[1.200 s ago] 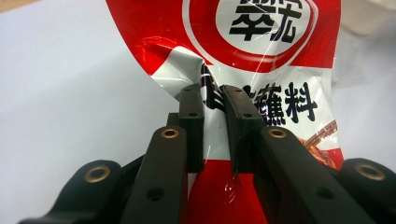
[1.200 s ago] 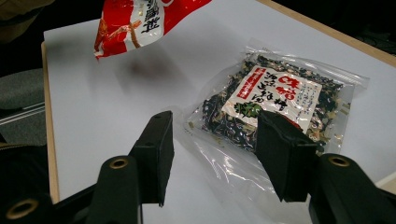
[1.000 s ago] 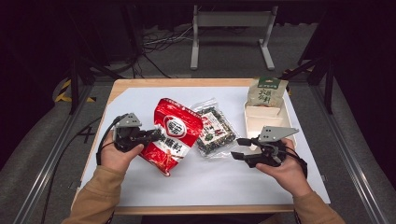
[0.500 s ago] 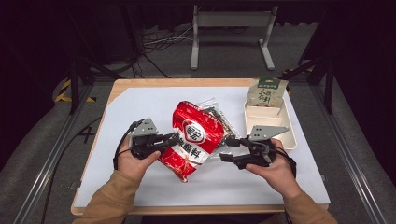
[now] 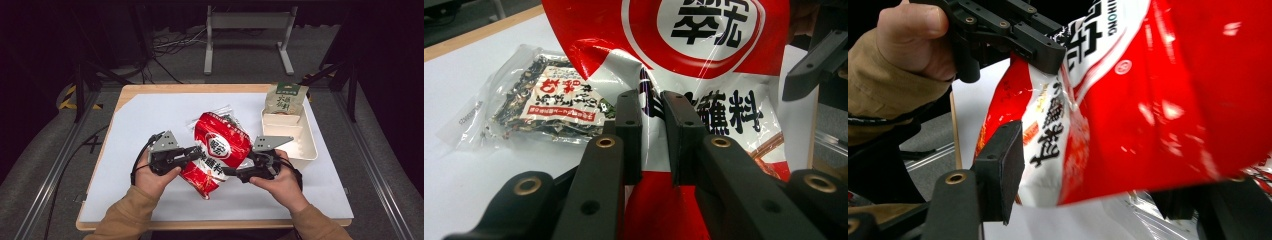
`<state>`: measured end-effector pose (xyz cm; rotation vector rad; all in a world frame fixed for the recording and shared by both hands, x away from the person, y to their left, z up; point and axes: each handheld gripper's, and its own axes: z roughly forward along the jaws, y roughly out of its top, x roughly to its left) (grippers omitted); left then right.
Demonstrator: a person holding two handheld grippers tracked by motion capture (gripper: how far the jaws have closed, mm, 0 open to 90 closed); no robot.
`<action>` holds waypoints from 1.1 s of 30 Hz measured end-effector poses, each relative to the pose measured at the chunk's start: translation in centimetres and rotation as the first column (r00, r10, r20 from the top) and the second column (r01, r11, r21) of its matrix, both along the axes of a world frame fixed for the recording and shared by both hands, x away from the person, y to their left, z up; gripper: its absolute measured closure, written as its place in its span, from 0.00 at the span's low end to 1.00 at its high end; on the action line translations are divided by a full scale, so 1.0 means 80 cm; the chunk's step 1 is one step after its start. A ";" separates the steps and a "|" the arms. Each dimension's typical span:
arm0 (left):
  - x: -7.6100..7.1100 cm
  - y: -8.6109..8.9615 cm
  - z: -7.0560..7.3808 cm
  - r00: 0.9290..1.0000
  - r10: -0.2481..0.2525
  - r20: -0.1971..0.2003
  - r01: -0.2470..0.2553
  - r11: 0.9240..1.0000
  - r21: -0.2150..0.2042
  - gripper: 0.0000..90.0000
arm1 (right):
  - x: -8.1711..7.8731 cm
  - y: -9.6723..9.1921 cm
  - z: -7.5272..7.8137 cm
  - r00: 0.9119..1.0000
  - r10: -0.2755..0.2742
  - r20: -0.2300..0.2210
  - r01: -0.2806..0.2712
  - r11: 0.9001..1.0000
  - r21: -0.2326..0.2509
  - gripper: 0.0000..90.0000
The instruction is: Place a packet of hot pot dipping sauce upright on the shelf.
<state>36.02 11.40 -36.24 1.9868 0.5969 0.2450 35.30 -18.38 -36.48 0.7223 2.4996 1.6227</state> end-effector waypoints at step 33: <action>-0.003 -0.010 -0.005 1.000 -0.026 -0.012 0.025 1.000 -0.012 0.86 | 0.009 0.007 0.002 0.995 0.099 -0.026 -0.099 0.995 -0.001 0.99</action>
